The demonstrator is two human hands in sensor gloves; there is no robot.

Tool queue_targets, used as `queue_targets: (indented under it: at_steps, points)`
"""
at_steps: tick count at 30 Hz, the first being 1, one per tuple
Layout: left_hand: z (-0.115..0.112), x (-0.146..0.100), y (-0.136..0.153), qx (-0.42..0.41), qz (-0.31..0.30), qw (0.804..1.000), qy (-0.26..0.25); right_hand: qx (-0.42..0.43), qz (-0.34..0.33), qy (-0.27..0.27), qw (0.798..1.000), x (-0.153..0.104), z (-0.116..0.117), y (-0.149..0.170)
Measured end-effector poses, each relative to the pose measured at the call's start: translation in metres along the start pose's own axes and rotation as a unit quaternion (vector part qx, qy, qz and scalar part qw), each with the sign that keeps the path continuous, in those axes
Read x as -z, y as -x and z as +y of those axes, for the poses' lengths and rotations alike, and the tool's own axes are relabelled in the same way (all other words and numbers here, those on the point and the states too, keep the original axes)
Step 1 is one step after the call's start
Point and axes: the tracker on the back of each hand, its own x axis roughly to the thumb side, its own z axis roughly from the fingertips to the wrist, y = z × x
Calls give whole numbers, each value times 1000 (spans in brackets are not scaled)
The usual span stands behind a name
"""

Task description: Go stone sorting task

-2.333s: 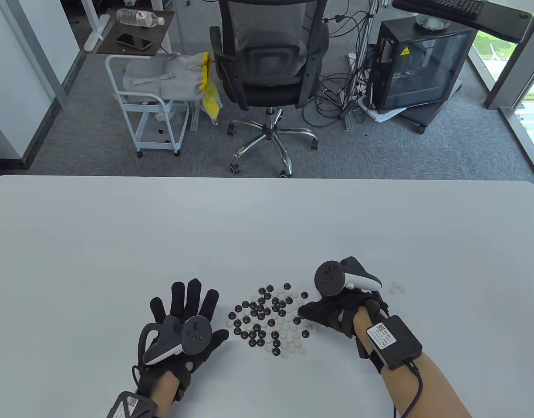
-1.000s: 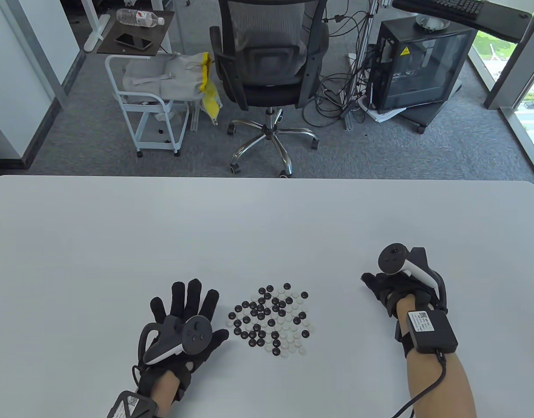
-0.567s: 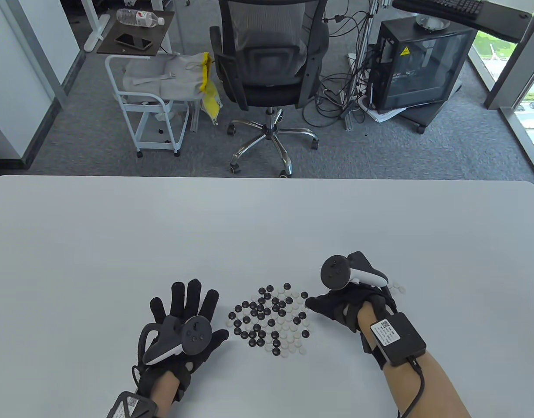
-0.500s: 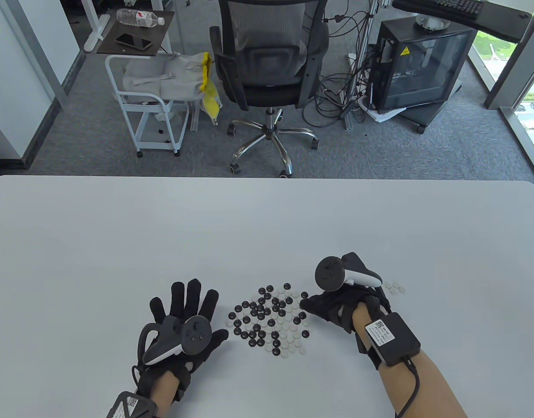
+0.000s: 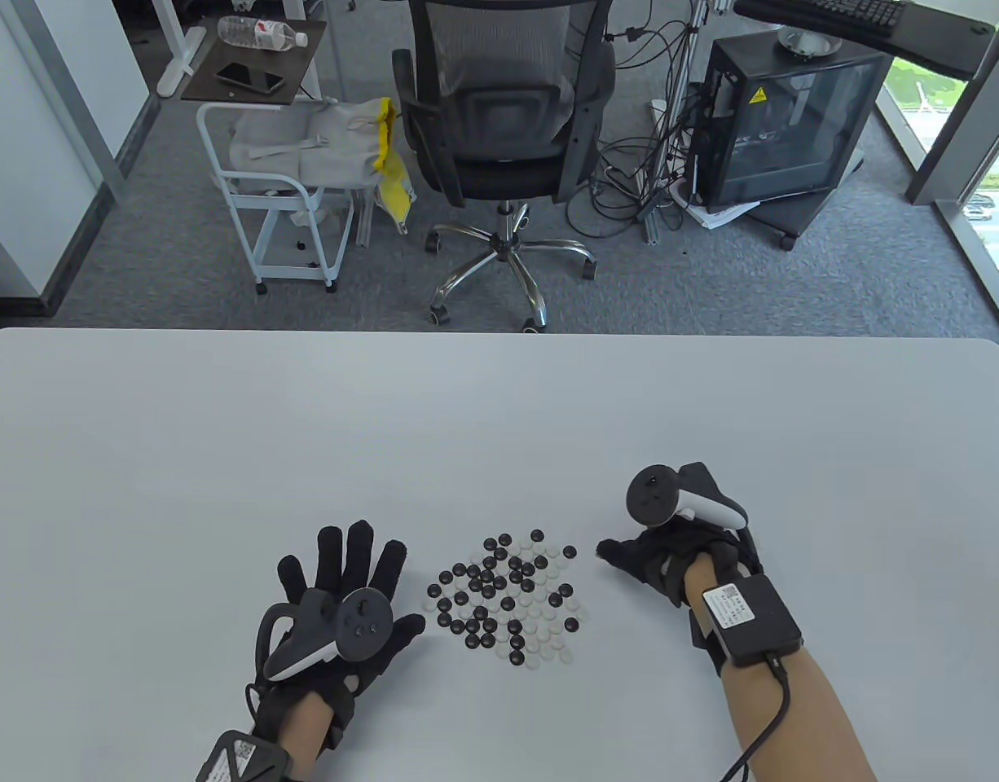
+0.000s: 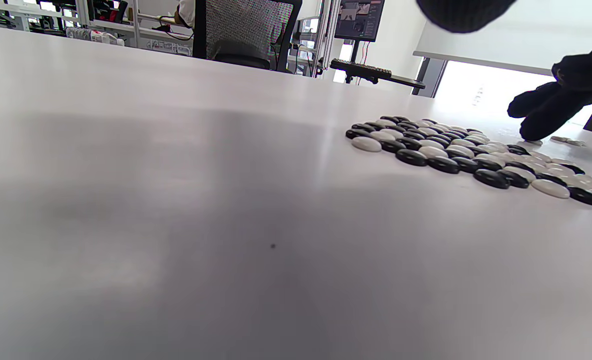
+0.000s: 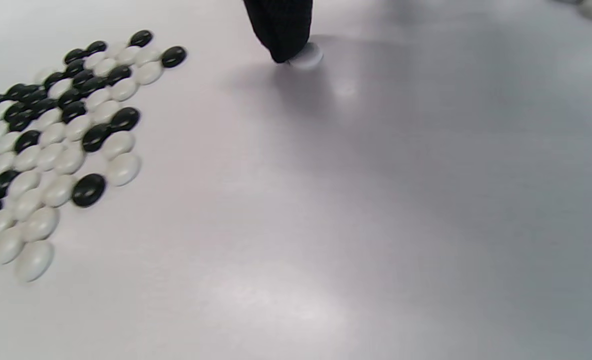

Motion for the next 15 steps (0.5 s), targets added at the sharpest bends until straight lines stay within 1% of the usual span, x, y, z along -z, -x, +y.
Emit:
queue_targets:
  at_steps: [3, 7, 15]
  points:
    - [0, 0, 0, 1, -1, 1000, -1, 14, 36, 21, 999, -7, -3, 25]
    - [-1, 1, 0, 4, 0, 1000, 3, 26, 71, 39, 996, -14, -4, 49]
    - [-2, 3, -1, 8, 1, 1000, 10, 45, 97, 63, 992, -20, -4, 71]
